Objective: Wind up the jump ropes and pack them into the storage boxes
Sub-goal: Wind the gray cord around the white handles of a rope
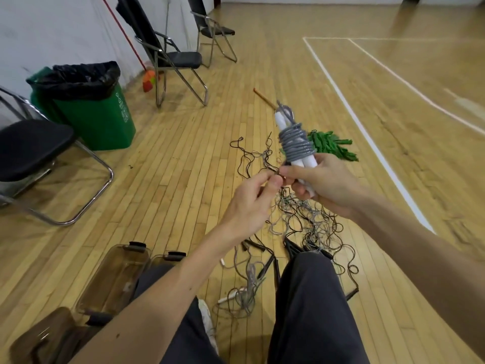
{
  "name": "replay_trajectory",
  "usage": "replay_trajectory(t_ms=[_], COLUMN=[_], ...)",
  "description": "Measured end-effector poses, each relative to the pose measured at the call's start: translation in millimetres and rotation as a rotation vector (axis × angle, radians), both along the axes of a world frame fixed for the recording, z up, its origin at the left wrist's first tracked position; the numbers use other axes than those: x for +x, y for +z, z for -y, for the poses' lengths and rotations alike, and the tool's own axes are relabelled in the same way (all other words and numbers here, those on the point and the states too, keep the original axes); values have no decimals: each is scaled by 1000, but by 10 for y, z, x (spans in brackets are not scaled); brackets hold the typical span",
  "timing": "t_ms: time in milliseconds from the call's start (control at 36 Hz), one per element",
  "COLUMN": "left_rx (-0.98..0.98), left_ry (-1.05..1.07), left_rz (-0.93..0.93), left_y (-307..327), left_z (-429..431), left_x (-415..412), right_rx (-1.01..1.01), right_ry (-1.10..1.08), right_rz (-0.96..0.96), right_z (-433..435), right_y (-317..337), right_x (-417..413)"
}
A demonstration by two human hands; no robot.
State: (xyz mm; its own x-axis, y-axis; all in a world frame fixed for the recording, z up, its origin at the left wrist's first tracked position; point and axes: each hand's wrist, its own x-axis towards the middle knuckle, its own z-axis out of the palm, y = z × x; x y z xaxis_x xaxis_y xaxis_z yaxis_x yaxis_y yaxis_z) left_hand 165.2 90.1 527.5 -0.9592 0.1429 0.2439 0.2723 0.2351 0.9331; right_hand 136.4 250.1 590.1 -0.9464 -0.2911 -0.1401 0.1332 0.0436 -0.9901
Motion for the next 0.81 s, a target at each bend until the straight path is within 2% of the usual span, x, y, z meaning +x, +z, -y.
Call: replay_trajectory(t_ms=[83,167,278,500,639,806], left_rx=[-134,-167,-144,-216,-329,-414], left_ry=[22,45,45,-16,-21,-54], left_rz=[-5,22,66,182,242,371], left_y=[-2,-28,-54,-46,-27,3], left_z=[78,138,176,191,185,227], left_x=[29,37,58,72,91,123], right_rx=[-33,-111,-130,310,635,830], right_ry=[66,119,135,82,30,-26], right_rz=[144,257,253,-62,-234,-322], right_z=[-39,-62,-94,-46,-30,-36], right_y=[-105,-233,-326,-462,-516,-643], right_x=[17,49,52,82,7,-114])
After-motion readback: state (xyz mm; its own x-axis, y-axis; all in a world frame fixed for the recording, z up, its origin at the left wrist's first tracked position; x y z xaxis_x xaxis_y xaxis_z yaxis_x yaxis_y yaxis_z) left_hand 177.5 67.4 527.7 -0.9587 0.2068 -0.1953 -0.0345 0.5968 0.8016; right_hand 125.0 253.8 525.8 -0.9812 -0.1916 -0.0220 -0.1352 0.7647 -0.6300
